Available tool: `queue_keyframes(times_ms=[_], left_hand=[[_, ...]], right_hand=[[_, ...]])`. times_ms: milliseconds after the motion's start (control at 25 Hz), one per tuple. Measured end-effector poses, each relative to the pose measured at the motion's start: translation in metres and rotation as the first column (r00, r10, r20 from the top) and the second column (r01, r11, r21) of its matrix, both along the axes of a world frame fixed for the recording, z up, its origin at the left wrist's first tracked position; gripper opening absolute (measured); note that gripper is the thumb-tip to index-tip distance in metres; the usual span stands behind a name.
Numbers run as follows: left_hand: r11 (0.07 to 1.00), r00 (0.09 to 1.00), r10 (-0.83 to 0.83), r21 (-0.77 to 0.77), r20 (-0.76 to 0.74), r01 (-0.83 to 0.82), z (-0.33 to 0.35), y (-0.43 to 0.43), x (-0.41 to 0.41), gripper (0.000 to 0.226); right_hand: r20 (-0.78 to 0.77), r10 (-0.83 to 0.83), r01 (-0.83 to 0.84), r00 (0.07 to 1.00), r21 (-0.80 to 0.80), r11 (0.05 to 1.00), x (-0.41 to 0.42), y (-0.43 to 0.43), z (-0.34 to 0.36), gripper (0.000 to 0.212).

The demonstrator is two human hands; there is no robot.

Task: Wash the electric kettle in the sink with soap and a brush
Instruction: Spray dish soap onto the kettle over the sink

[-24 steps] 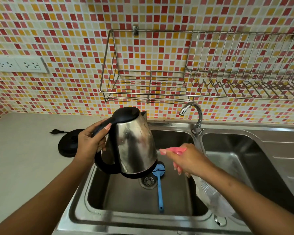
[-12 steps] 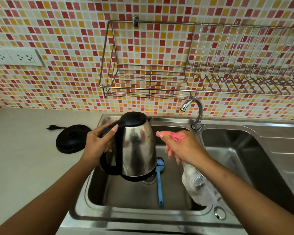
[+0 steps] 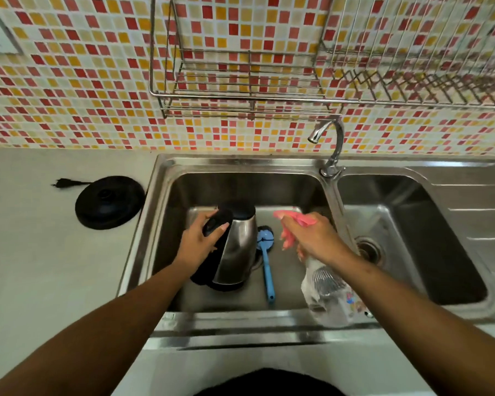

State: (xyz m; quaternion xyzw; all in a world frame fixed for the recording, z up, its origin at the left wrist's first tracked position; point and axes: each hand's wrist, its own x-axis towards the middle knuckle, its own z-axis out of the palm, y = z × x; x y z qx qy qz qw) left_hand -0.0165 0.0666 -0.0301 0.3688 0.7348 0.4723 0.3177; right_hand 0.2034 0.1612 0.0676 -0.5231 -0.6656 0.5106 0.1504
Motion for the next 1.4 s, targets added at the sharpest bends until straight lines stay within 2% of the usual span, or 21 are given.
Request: queue_keyframes(times_ms=[160,400,560,680,760,840,880,960,1040,1120,1240,1400], left_hand=[[0.994,0.995,-0.100,-0.042,0.018,0.101,-0.014,-0.006,-0.002,0.032],[0.945,0.943,-0.313,-0.067,0.111,0.321,-0.035,-0.032,-0.015,0.041],[0.943,0.947,-0.321,-0.082,0.024,0.322,-0.040,-0.048,-0.030,0.050],[0.942,0.941,-0.324,-0.120,-0.092,0.313,-0.038,-0.052,-0.044,0.042],[0.963,0.963,-0.253,-0.114,-0.094,0.243,-0.029,-0.050,-0.041,0.029],[0.990,0.997,-0.082,-0.117,-0.003,0.081,-0.017,-0.039,-0.026,0.022],[0.991,1.000,0.002,-0.136,0.009,0.000,-0.012,-0.030,-0.015,0.030],[0.961,0.991,0.073,-0.258,-0.112,-0.100,-0.007,-0.006,0.007,0.057],[0.879,0.965,0.022,-0.455,-0.263,-0.144,-0.004,0.015,0.029,0.078],[0.809,0.924,-0.061,-0.561,-0.377,-0.175,-0.009,0.025,0.043,0.087],[0.798,0.858,-0.090,-0.552,-0.505,-0.241,-0.019,0.028,0.049,0.083],[0.817,0.866,-0.035,-0.513,-0.498,-0.262,-0.022,0.029,0.046,0.072]], right_hand=[[0.045,0.020,-0.018,0.999,-0.047,0.999,0.001,-0.006,-0.013,0.028],[0.084,0.018,-0.012,0.996,-0.070,0.998,0.010,-0.007,-0.023,0.022],[0.102,0.026,-0.020,0.994,-0.059,0.998,0.014,-0.005,-0.032,0.030],[0.094,0.024,-0.016,0.995,-0.082,0.996,0.015,-0.003,-0.036,0.028],[0.083,0.028,-0.020,0.996,-0.102,0.995,0.015,-0.003,-0.038,0.023],[0.079,0.029,-0.019,0.996,-0.119,0.993,0.014,-0.003,-0.039,0.028],[0.081,0.029,-0.019,0.996,-0.126,0.992,0.013,-0.003,-0.039,0.035],[0.090,0.046,-0.034,0.995,-0.132,0.991,0.011,-0.003,-0.038,0.045],[0.078,0.060,-0.049,0.995,-0.132,0.990,0.010,-0.004,-0.036,0.047],[0.056,0.073,-0.065,0.996,-0.134,0.989,0.010,-0.004,-0.034,0.047],[0.063,0.079,-0.070,0.995,-0.140,0.988,0.013,-0.001,-0.034,0.048],[0.047,0.094,-0.087,0.994,-0.137,0.987,0.017,0.001,-0.034,0.034]])
